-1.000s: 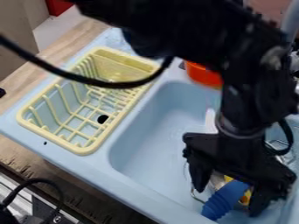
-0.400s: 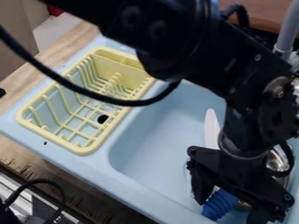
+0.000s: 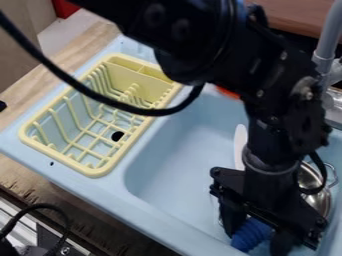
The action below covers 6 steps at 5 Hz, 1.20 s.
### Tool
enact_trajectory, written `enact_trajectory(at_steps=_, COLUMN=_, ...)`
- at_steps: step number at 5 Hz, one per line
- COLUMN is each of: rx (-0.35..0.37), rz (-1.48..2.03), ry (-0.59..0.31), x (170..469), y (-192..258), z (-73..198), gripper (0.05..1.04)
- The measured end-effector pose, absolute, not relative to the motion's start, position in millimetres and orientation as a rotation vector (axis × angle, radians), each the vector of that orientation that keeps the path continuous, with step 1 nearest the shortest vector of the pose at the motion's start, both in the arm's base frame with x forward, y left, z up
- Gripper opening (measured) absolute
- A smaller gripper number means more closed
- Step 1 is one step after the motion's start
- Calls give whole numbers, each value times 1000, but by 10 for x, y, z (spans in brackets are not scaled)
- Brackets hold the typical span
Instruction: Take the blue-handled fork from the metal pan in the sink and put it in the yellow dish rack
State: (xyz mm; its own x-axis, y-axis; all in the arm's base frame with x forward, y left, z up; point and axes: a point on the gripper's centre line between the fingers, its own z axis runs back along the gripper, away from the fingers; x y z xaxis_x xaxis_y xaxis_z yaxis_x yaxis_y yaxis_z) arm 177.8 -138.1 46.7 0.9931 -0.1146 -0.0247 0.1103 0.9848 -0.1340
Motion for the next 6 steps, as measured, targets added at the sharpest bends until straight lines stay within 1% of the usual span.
enact_trajectory(at_steps=1, rx=-116, rz=-127, ry=11, x=1781, y=-1372, z=443, gripper=409)
enact_trajectory(at_steps=2, rx=-115, rz=-123, ry=12, x=1776, y=-1371, z=439, gripper=366)
enact_trajectory(at_steps=3, rx=-113, rz=-111, ry=2, x=1778, y=-1359, z=457, gripper=365)
enact_trajectory(at_steps=4, rx=-160, rz=-106, ry=18, x=1759, y=-1322, z=596, gripper=298)
enact_trajectory(at_steps=5, rx=-207, rz=-141, ry=24, x=1720, y=-1345, z=740, gripper=163)
enact_trajectory(at_steps=6, rx=-227, rz=-169, ry=-8, x=1722, y=-1359, z=853, gripper=142)
